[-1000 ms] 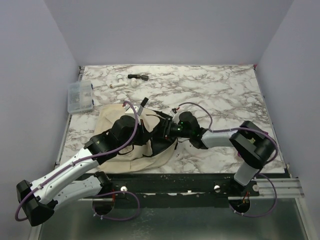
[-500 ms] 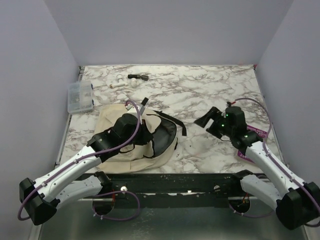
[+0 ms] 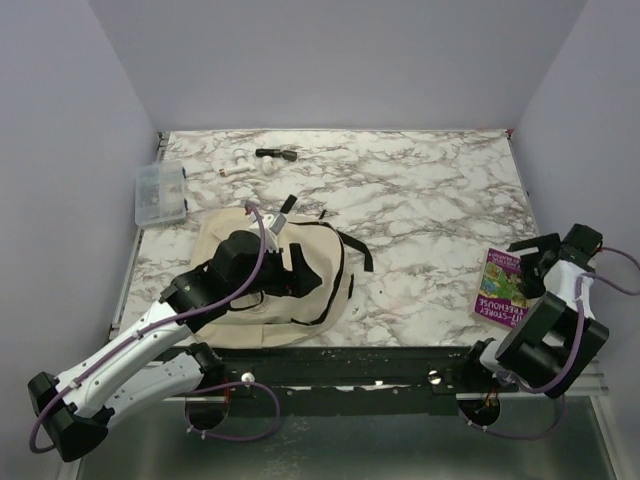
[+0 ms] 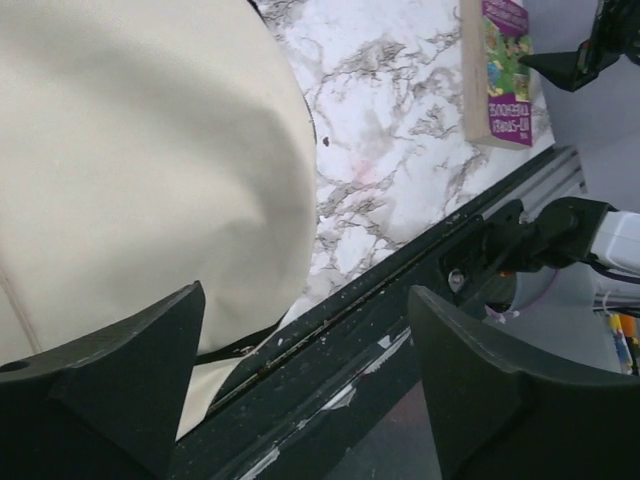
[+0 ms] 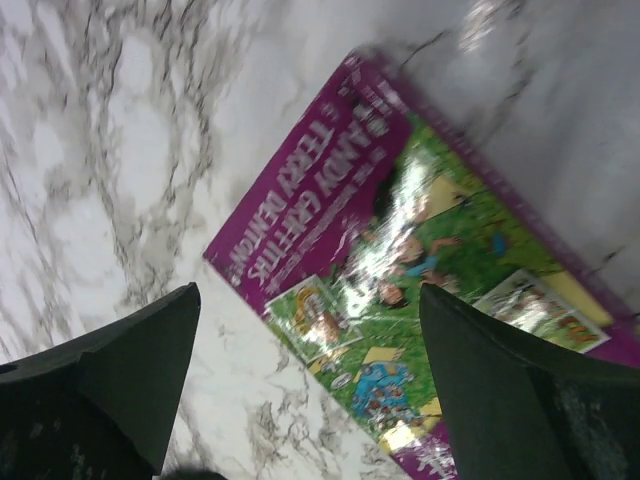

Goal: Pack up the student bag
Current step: Move the book to the center of the board.

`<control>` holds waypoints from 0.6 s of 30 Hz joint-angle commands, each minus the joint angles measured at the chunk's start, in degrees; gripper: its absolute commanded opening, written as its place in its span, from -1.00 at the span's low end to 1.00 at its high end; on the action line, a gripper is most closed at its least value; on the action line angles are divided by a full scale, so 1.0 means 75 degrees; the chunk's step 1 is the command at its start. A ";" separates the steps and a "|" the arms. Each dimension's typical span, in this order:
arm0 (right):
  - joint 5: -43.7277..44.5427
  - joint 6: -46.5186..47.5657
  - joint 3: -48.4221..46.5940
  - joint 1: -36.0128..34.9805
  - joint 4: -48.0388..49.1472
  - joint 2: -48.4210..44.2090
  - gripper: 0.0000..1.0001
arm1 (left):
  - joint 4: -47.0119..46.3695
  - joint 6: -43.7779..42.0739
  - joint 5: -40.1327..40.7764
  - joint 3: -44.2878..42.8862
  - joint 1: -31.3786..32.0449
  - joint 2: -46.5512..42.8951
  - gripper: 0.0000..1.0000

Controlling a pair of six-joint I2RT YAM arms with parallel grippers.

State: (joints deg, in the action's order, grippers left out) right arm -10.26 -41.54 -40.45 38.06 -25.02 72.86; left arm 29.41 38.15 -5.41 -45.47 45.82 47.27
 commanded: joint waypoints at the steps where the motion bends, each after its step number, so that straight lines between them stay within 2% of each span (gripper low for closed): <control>1: 0.0805 -0.0061 0.0255 0.0975 0.0330 0.0044 0.89 | 0.0024 0.0058 -0.0534 0.0169 -0.0028 -0.0400 0.77; 5: 0.1109 0.0126 0.0538 0.1668 0.0597 0.0400 0.91 | 0.0091 0.0121 -0.0768 0.0218 -0.0029 -0.0623 0.95; 8: 0.1202 0.0157 0.0617 0.1813 0.0730 0.0555 0.93 | 0.0121 0.0173 -0.0869 0.0262 -0.0034 -0.0790 0.97; 13: 0.0658 0.0319 0.1013 0.1816 0.0783 0.0316 0.92 | 0.0144 0.0227 -0.0838 0.0274 -0.0028 -0.0955 0.97; 18: -0.0884 0.0388 0.1583 0.1506 0.0787 -0.0876 0.90 | 0.0031 0.0315 -0.0813 0.0262 -0.0028 -0.0858 0.97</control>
State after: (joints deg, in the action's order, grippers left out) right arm -8.36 -39.27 -32.40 51.11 -17.19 71.77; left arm 29.85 39.70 -10.15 -44.01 45.80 40.69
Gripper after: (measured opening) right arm 0.953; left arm 0.984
